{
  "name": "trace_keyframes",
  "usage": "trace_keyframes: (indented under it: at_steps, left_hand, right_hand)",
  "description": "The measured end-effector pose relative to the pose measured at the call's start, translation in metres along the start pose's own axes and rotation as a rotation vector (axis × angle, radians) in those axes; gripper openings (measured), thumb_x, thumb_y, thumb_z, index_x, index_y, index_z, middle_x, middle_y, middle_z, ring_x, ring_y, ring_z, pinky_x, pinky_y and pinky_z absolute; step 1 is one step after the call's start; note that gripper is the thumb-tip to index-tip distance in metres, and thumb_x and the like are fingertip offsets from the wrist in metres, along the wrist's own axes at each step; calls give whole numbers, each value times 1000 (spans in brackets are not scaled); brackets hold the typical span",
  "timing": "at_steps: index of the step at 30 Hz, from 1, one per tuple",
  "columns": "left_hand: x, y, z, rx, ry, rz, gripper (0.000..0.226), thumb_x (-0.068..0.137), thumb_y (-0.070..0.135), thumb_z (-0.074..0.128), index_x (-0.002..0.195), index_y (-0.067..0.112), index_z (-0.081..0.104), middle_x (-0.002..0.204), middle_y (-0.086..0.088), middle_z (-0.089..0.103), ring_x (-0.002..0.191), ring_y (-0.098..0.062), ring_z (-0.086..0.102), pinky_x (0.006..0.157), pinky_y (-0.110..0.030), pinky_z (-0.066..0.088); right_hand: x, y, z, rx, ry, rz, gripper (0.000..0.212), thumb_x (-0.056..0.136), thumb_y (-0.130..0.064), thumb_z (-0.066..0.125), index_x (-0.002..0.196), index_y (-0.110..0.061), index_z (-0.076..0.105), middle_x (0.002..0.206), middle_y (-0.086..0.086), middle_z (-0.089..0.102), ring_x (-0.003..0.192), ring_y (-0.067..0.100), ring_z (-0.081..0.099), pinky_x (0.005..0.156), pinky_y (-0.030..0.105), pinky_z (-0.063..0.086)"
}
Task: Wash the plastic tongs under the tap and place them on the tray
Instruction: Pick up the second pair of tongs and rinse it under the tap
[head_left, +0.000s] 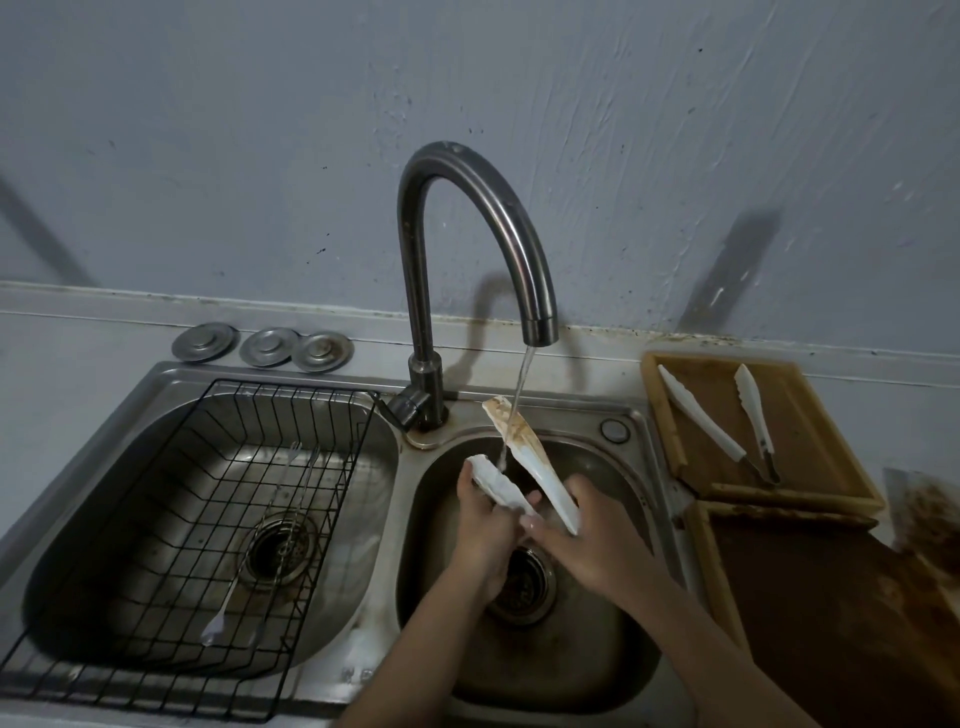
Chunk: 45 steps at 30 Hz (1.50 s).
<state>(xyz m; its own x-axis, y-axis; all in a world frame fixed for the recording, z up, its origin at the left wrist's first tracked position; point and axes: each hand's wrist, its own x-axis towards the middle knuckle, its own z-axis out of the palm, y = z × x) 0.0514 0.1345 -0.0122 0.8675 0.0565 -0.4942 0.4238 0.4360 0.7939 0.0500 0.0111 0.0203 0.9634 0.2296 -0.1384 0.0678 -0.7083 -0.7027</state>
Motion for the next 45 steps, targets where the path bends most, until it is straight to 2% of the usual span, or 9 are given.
trace_keyframes:
  at_steps: [7,11,14,17,21,25,30,37,45]
  left_hand:
    - [16,-8,-17,-142,125,-98,74,87,-15,44,144,26,22,137,-18,48,110,-34,60,69,-37,57]
    - [13,-15,-24,-50,28,-102,30,98,21,39,121,9,53,110,-17,67,103,-32,64,88,-43,54]
    - [10,-17,-21,111,18,7,49,86,50,48,117,14,59,111,-11,69,106,-26,64,99,-46,48]
    - [8,-11,-17,108,13,71,58,72,42,71,116,6,58,105,-14,68,95,-25,67,93,-45,52]
    - [11,3,-18,-85,45,25,28,87,25,61,82,-3,67,67,-16,63,60,-21,59,70,-38,49]
    - [11,5,-14,-30,66,0,34,95,28,49,86,-1,63,82,-20,71,74,-26,69,78,-41,57]
    - [8,0,-9,217,-43,56,15,86,17,64,83,4,57,70,-11,60,55,-14,55,58,-25,47]
    - [12,7,-14,4,98,-196,44,98,40,36,95,5,62,63,-8,70,48,-11,64,40,-19,46]
    - [16,-2,-18,245,83,-139,38,86,42,58,80,5,65,48,-4,63,41,-13,51,40,-21,33]
  right_hand:
    - [2,-3,12,323,-201,183,30,98,-33,39,73,-21,51,80,2,57,67,14,60,55,32,53]
    - [9,-5,12,291,-223,217,32,99,-31,37,70,-25,48,70,2,55,47,9,53,44,22,39]
    - [19,-5,14,151,-154,162,36,99,-29,36,65,-23,46,60,-3,46,50,10,43,50,25,34]
    - [25,-8,20,74,-123,95,35,100,-30,34,70,-24,50,62,-5,51,54,8,47,52,21,35]
    - [22,-8,26,-36,-86,29,37,100,-34,27,82,-20,56,68,-3,58,62,11,55,55,23,40]
    - [18,-4,23,-121,-65,43,43,100,-37,25,79,-18,57,66,-2,57,58,12,55,51,21,39]
    - [23,5,15,-218,-43,135,55,99,-44,20,58,-20,48,54,-2,51,50,11,51,47,26,32]
    - [8,11,16,-192,-61,140,51,98,-44,26,58,-21,45,53,-3,50,48,7,50,47,21,32]
    - [-8,25,3,-130,-143,76,49,100,-35,29,55,-22,42,50,-3,42,43,4,41,48,17,31]
